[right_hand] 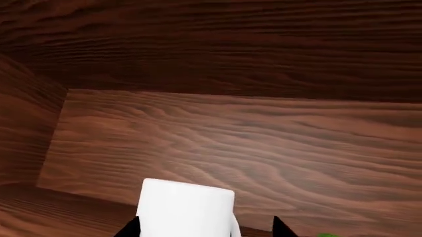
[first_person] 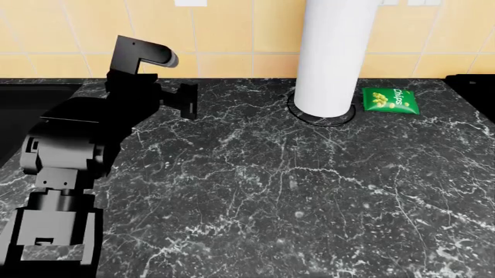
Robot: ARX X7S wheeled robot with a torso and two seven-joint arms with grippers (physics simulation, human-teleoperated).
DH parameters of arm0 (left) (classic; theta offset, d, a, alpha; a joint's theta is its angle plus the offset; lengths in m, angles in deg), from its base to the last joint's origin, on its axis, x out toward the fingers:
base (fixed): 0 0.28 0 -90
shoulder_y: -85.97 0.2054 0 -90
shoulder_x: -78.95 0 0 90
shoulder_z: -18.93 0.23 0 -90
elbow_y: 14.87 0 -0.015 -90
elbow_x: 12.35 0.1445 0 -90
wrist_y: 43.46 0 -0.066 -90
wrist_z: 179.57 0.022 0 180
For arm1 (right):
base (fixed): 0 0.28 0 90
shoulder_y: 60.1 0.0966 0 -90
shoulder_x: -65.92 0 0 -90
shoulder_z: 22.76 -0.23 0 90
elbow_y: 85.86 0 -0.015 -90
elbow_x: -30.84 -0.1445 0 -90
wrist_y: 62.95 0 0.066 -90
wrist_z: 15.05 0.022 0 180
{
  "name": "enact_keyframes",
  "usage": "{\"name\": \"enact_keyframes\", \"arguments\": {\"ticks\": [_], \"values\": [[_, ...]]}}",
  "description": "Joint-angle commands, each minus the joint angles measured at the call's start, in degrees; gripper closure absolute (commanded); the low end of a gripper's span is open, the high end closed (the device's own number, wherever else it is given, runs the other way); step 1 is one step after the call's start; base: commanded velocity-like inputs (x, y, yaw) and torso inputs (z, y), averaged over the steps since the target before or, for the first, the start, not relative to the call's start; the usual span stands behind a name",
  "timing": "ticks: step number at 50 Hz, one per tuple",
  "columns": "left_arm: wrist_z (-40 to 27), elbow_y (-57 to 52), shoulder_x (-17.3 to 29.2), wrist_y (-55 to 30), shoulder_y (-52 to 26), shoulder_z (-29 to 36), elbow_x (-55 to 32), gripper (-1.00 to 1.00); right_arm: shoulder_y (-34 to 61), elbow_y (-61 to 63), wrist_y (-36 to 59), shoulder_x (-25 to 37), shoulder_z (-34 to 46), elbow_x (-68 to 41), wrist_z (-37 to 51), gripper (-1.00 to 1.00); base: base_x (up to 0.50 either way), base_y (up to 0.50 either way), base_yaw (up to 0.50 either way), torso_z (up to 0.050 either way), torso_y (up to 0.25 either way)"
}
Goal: A wet mug is on the counter and needs to be dried. Pick it up and place it upside down in the open cabinet.
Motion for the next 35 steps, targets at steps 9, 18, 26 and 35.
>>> {"name": "enact_keyframes", "arguments": {"ticks": [9,18,26,35], "values": [[0.1,0.4,0.1,0.4,-0.1,0.2,-0.5,-1.0,-1.2,4.0,-3.9,0.7,-0.7,0.6,1.0,-1.0,0.0,0.0,0.0,0.0,0.0],[-0.1,0.5,0.2,0.5,-0.2,0.3,-0.7,-1.0,-1.1,7.1,-2.1,0.7,-1.6,-1.8,0.2,-1.0,0.0,0.0,0.0,0.0,0.0],[-0.3,0.5,0.1,0.4,-0.3,0.3,-0.9,-1.0,-0.7,12.3,1.1,1.3,-1.5,-2.8,2.1,-1.0,0.0,0.0,0.0,0.0,0.0],[-0.4,0.2,0.0,0.4,0.2,0.4,-1.3,-1.0,-0.3,21.2,6.8,2.8,-1.7,-5.0,5.8,-1.0,0.0,0.0,0.0,0.0,0.0]]}}
